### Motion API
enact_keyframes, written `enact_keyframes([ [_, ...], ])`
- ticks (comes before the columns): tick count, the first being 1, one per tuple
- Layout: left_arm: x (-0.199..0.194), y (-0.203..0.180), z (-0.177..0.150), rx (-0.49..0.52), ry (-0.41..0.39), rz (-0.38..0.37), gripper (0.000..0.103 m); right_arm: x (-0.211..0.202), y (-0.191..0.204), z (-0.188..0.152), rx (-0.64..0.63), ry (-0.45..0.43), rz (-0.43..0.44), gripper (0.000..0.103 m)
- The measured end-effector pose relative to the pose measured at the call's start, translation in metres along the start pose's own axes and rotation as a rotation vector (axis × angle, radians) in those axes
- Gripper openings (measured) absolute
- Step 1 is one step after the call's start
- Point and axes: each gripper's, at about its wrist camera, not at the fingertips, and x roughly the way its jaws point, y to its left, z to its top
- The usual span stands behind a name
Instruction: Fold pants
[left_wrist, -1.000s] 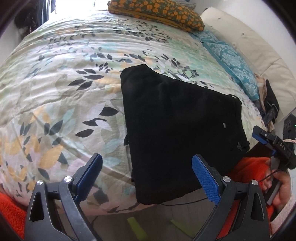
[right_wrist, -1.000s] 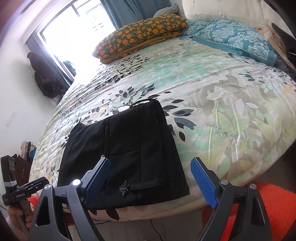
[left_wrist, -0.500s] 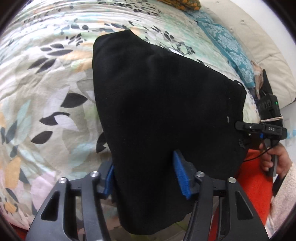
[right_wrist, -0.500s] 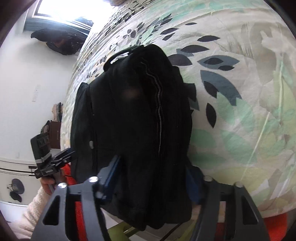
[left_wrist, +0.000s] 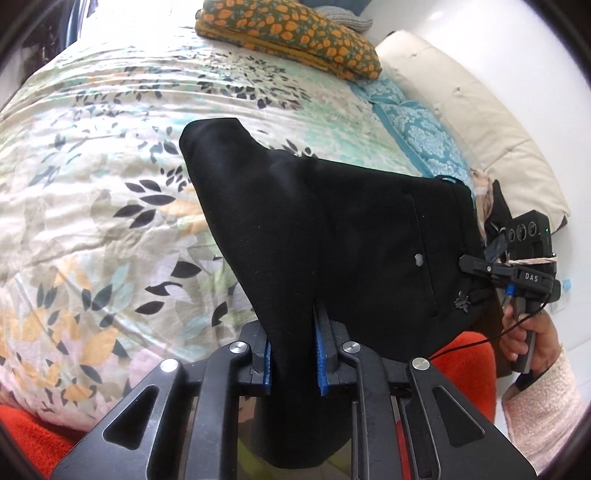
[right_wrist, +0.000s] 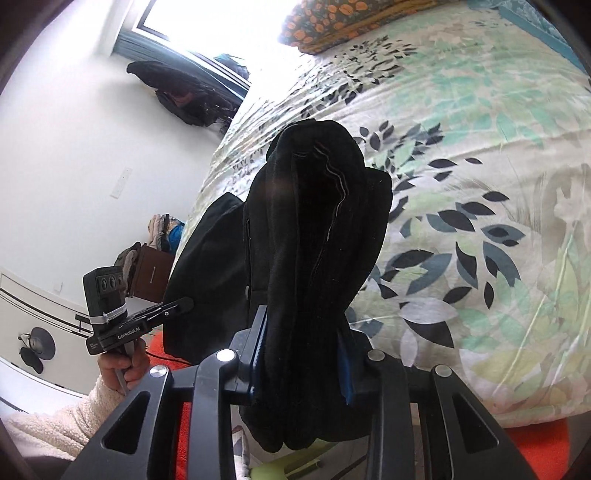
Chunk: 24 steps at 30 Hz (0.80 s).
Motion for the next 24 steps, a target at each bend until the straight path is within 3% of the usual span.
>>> enact_keyframes([
  [5,0.002,0.001,-0.003,0.006,-0.001,0.013,0.016,0.002,0.005,0.007,0.012,-0.005,0.022,0.032],
  [9,0.049,0.024,-0.027,0.017,0.091,0.077,0.021,0.025,-0.021,-0.007,0.069,0.03,-0.02,0.032],
  [11,0.085,0.033,-0.043,0.064,0.146,0.211,0.041,0.047,-0.043,-0.022,0.123,0.07,-0.052,0.04],
  [12,0.092,0.036,-0.051,0.077,0.139,0.249,0.058,0.06,-0.054,-0.03,0.14,0.095,-0.109,0.047],
  [13,0.088,0.035,-0.055,0.075,0.101,0.265,0.064,0.069,-0.065,-0.037,0.152,0.105,-0.174,0.065],
  [14,0.078,0.033,-0.056,0.076,0.064,0.291,0.066,0.072,-0.072,-0.043,0.167,0.089,-0.19,0.074],
  [18,0.021,0.008,-0.046,0.163,-0.117,0.434,0.095,0.033,-0.063,-0.049,0.202,-0.066,-0.236,0.085],
  [21,-0.021,-0.009,-0.039,0.191,-0.203,0.465,0.097,-0.015,-0.029,-0.046,0.14,-0.169,-0.305,0.087],
  [23,-0.042,-0.023,-0.038,0.2,-0.207,0.462,0.098,-0.044,0.003,-0.045,0.073,-0.208,-0.399,0.103],
  [24,-0.052,-0.031,-0.042,0.203,-0.211,0.459,0.098,-0.056,0.023,-0.046,0.039,-0.22,-0.464,0.103],
])
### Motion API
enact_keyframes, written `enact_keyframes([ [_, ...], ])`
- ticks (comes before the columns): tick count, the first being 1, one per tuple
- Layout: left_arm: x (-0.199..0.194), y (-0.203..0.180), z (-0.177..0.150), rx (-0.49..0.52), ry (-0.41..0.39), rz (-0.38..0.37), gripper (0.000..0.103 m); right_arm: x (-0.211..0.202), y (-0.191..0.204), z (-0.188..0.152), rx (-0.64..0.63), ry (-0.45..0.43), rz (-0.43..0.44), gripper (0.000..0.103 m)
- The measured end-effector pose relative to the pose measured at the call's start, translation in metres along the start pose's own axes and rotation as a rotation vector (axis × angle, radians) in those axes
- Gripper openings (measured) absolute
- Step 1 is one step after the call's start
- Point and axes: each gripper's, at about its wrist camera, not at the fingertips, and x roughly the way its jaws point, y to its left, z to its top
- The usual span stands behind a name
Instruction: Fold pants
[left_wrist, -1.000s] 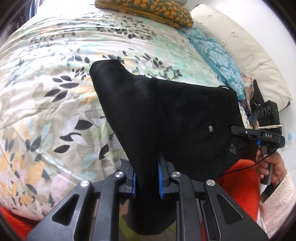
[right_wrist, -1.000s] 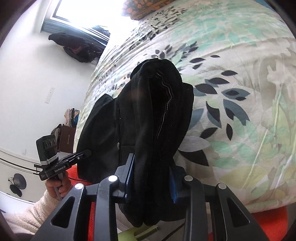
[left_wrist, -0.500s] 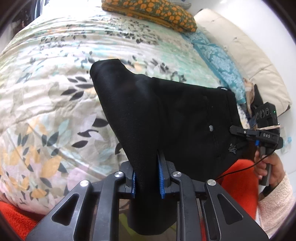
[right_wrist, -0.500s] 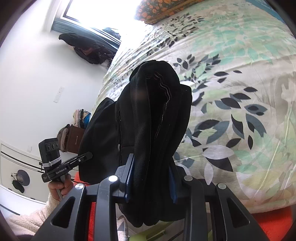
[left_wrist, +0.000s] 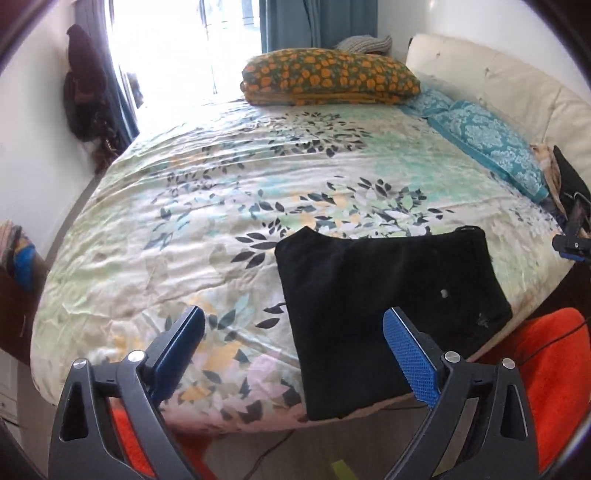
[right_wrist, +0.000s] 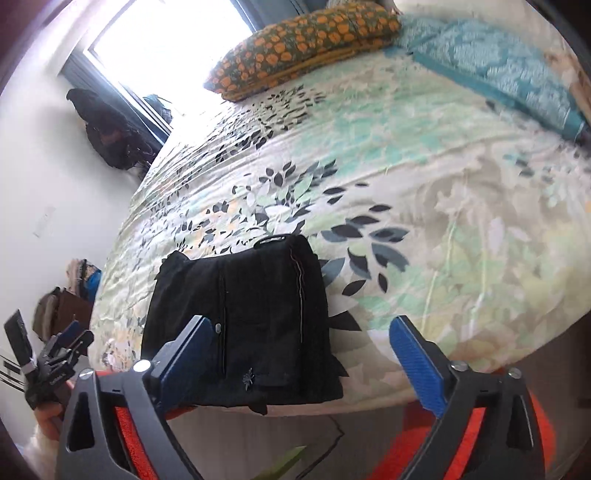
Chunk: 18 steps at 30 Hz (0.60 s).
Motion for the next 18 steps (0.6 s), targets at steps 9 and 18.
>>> enact_keyframes([
  [9,-0.065,-0.035,-0.032,-0.064,0.0,0.05,0.099,-0.084,0.096,-0.065,-0.188,-0.06,-0.211,0.103],
  [18,-0.062,-0.043,-0.043,-0.056,0.042,0.129,0.099,-0.059,0.13,-0.112,-0.234,-0.051,-0.196,0.103],
])
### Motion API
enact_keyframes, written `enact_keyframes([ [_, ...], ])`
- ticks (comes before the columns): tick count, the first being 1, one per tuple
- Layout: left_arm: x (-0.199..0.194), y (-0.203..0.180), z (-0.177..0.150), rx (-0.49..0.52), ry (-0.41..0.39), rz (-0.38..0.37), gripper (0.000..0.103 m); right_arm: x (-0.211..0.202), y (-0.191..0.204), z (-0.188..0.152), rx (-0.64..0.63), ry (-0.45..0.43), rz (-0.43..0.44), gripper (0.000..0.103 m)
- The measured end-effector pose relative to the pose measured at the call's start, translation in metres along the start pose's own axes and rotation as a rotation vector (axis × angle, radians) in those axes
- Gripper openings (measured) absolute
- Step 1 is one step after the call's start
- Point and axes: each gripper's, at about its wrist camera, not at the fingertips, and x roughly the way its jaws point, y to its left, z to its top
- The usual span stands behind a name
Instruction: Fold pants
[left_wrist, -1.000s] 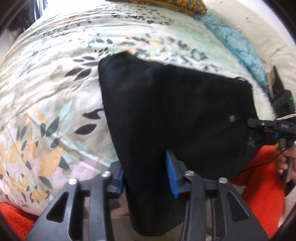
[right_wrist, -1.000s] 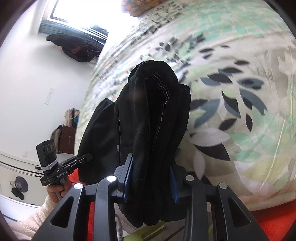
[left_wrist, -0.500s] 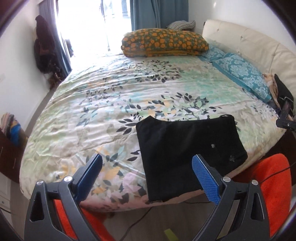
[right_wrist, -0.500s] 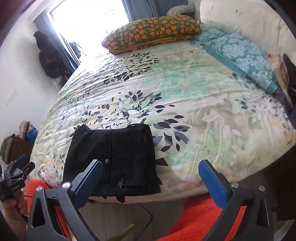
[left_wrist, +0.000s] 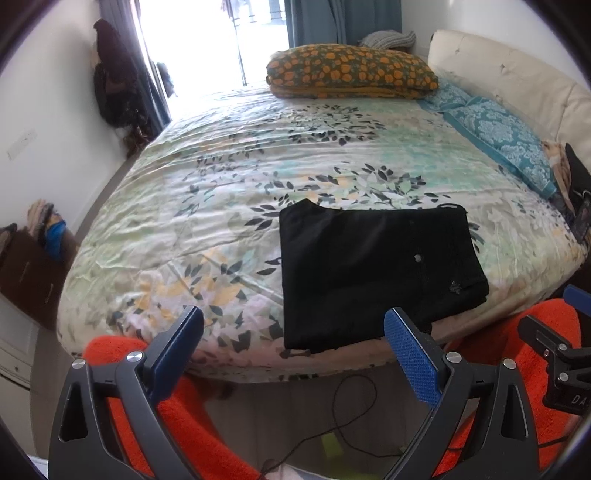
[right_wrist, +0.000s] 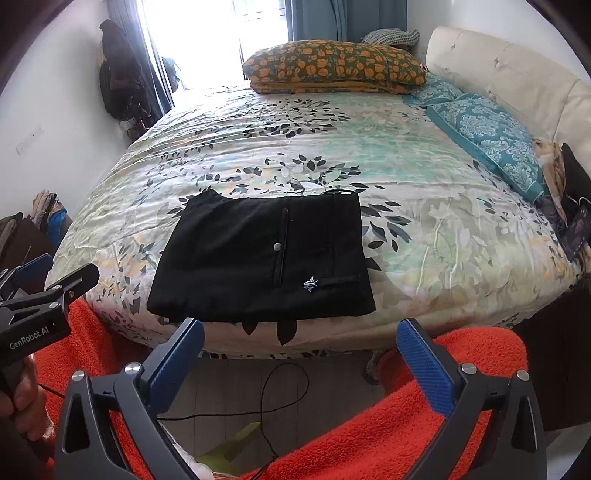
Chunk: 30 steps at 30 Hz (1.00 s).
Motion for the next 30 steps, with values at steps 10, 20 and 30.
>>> enact_keyframes([
  [10,0.007,0.004,-0.004,-0.012,0.033,-0.008,0.099,-0.004,0.013,0.003,-0.046,-0.03,-0.03,0.103],
  [20,0.006,-0.003,-0.005,0.012,0.021,-0.022,0.099,-0.002,0.018,0.001,-0.07,-0.03,-0.044,0.103],
  [30,0.01,-0.006,-0.007,0.018,0.035,-0.027,0.099,-0.001,0.019,0.001,-0.076,-0.027,-0.046,0.103],
])
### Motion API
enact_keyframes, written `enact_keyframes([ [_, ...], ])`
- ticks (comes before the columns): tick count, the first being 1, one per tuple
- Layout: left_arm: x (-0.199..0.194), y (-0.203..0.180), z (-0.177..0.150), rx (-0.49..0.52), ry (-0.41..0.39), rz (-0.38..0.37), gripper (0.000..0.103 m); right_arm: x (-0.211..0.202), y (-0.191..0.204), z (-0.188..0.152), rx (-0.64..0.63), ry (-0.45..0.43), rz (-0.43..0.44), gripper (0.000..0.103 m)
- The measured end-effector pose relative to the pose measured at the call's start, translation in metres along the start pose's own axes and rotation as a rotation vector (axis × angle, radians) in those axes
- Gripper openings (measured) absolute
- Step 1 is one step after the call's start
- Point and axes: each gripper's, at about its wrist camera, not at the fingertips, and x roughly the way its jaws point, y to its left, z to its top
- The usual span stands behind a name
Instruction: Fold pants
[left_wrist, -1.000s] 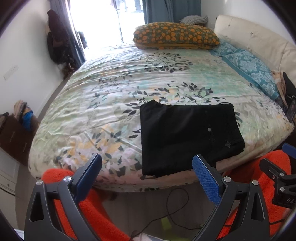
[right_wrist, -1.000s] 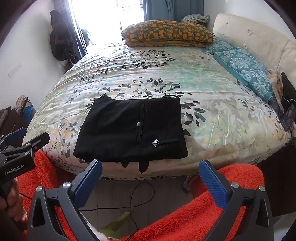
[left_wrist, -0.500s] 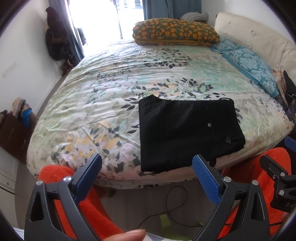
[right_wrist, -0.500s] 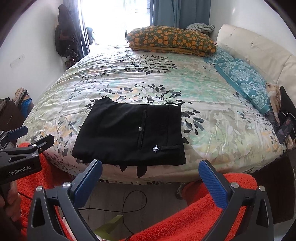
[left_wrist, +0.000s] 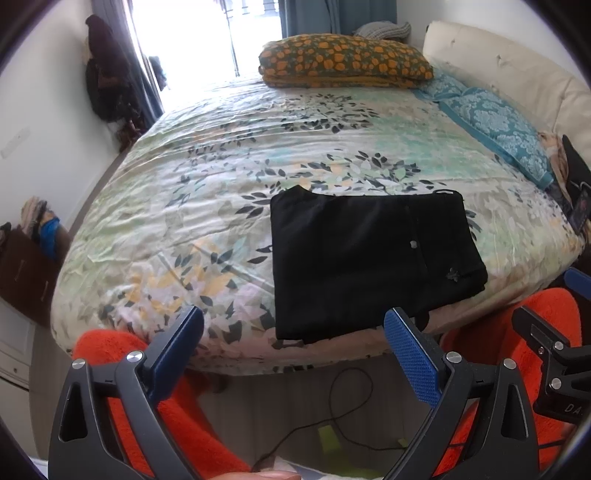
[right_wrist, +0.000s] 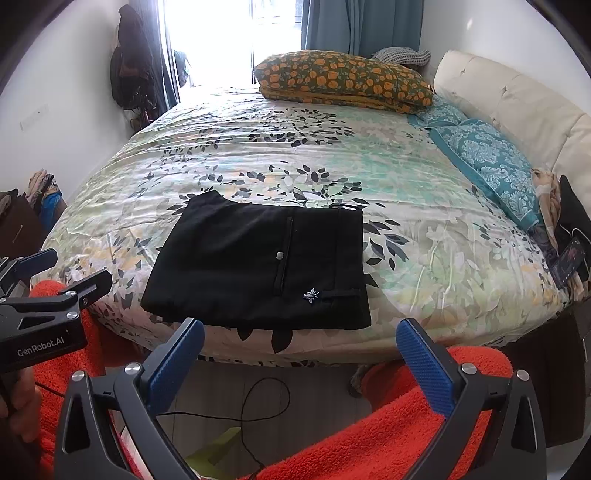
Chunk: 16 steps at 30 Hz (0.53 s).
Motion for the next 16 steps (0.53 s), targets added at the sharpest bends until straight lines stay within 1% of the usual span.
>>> enact_keyframes([
  [7,-0.0017,-0.0034,-0.0007,0.014,-0.008,0.001,0.099,0.0016,-0.0007,-0.0008,-0.002,0.004,0.0,0.103],
  [12,-0.002,-0.0046,-0.002,0.011,-0.005,-0.02,0.099,0.0041,0.0002,-0.0011,-0.001,0.015,0.004,0.103],
  [16,-0.0044,-0.0088,-0.0035,0.027,-0.022,-0.026,0.099,0.0028,0.0016,-0.0006,-0.007,0.01,0.003,0.103],
])
